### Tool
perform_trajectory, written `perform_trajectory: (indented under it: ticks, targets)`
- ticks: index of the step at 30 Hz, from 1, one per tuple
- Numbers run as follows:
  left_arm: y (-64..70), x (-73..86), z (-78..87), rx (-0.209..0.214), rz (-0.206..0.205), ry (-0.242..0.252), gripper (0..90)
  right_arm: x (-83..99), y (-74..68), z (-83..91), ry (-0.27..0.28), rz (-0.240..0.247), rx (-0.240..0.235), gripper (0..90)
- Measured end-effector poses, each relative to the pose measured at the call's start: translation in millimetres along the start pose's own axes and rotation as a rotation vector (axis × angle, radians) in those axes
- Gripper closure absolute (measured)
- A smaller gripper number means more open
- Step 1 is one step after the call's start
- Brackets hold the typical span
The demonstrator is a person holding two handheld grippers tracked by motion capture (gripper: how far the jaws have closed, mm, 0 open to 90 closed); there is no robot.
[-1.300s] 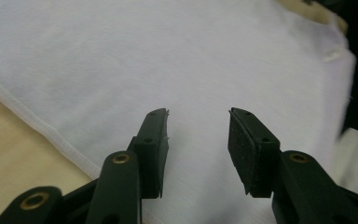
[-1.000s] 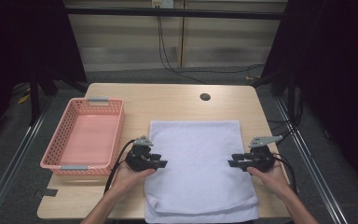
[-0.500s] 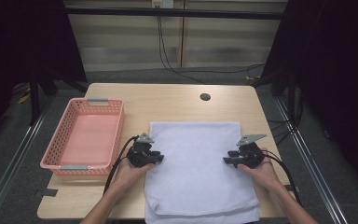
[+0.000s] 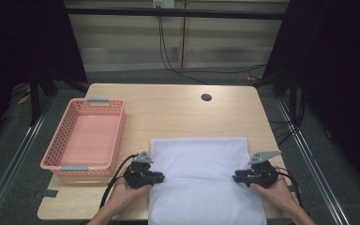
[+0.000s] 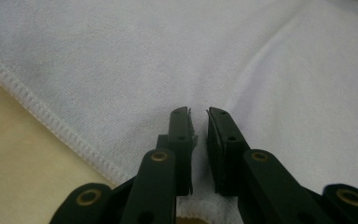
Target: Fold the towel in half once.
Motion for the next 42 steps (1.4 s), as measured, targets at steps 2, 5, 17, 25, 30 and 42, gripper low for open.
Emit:
perform_trajectory:
  ticks: [2,5,17,25,30,42]
  targets:
    - [7.5,5.0,3.1,0.012,-0.008,-0.015,79.9,4.1,-6.7,3.5,-0.015,0.002,-0.016,72.5]
    - [20.2,13.1,8.1,0.023,-0.032,-0.035,79.4,8.5,-14.7,6.6,-0.022,0.010,-0.032,72.4]
    - [-17.8,-20.2,12.8,-0.083,-0.016,0.035,63.1,-14.2,11.4,28.0,0.084,-0.009,0.067,62.5]
    - [-66.3,-49.7,-3.1,-0.158,0.041,0.088,53.7,-44.3,89.9,7.2,0.108,-0.059,0.152,50.4]
    - [-83.8,-47.3,-11.5,-0.192,0.090,0.060,47.4,-45.3,102.8,-15.9,0.072,-0.085,0.117,44.8]
    - [-66.2,-47.8,-4.3,-0.115,0.072,0.052,83.9,-37.8,90.7,2.9,0.097,-0.100,0.030,85.5]
Point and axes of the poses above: each handheld gripper's, and its own axes: z roughly backward along the jaws, x roughly out of its underside, y roughly to its right, the point moved 6 cm from there along -z, roughly forward along the jaws, and after that the axes turned 2 degrees about y, right-handed, at the moved point
